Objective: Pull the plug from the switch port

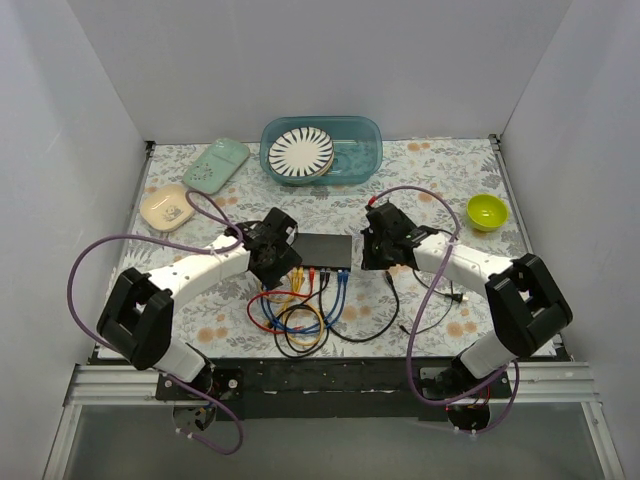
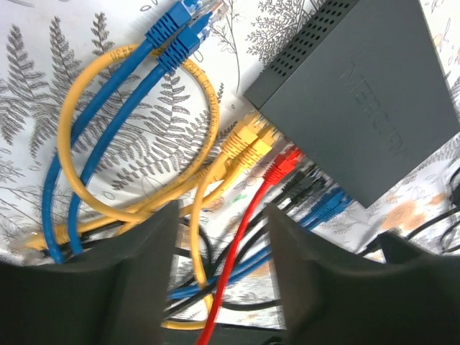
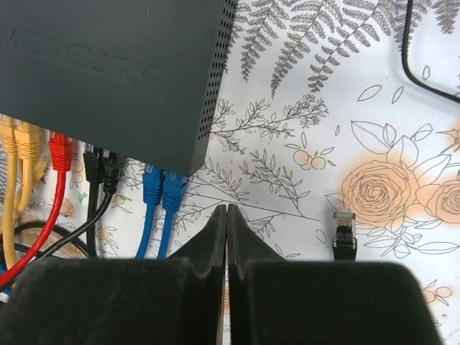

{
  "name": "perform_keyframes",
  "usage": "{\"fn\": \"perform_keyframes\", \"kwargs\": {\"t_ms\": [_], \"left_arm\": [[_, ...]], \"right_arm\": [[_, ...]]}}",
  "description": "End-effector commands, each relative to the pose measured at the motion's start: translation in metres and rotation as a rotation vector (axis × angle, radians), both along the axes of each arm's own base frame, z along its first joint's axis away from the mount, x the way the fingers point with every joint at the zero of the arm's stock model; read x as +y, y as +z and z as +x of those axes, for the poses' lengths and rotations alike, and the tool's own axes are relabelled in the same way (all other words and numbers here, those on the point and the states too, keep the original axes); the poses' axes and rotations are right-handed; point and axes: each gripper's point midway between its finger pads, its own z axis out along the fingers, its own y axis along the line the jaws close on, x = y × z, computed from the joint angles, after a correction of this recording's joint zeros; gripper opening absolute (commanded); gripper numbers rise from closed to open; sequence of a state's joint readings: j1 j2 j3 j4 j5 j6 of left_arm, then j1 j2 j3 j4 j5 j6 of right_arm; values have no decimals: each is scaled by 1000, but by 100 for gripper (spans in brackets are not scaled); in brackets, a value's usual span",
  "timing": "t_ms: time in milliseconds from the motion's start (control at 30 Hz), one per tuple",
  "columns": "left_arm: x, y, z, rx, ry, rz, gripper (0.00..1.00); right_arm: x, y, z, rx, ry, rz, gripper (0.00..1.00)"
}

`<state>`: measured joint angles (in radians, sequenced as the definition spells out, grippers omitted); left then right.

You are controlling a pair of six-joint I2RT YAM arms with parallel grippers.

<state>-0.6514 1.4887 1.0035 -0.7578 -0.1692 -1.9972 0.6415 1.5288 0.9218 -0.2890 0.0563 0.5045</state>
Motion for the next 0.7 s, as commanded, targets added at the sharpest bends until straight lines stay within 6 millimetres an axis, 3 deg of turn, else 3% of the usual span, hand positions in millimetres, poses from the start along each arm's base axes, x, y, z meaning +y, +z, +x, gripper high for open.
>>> {"fn": "perform_keyframes", "kwargs": {"t_ms": [0, 33, 67, 100, 133, 167, 233, 367, 433, 467, 500, 567, 633, 667], "left_arm": [[9, 31, 2, -90, 32, -18, 70], [10, 36, 4, -116, 31, -25, 80], [12, 49, 6, -166, 27, -55, 98], [7, 54, 13, -214, 4, -93, 98], [5, 60, 16, -242, -17, -129, 98], [8, 62, 20, -260, -32, -150, 98], [-8, 71, 18, -287, -108, -266, 98], [-30, 78, 19, -367, -242, -368, 94], [-41, 74, 24, -360, -263, -404, 91], [-47, 73, 26, -355, -284, -421, 89], [-55, 76, 32, -383, -320, -435, 81], [-71, 63, 46, -332, -357, -437, 75], [-84, 36, 54, -261, -401, -435, 64], [-91, 32, 56, -242, -415, -456, 62]], "right_arm": [[14, 31, 13, -84, -23, 86, 1], [13, 33, 13, -104, -23, 99, 1], [13, 46, 14, -147, -20, 131, 9], [17, 56, 18, -193, -15, 168, 24], [17, 56, 15, -203, -7, 184, 50], [18, 67, 15, -228, -13, 215, 63], [14, 73, 14, -226, -32, 222, 77], [4, 81, 17, -256, -72, 214, 81], [3, 78, 16, -252, -99, 228, 81], [4, 65, 5, -222, -72, 250, 81], [9, 65, 2, -234, -42, 285, 81], [20, 69, -4, -232, 16, 390, 75], [22, 53, -14, -157, 32, 417, 70], [26, 53, -21, -115, 76, 458, 69]]}}
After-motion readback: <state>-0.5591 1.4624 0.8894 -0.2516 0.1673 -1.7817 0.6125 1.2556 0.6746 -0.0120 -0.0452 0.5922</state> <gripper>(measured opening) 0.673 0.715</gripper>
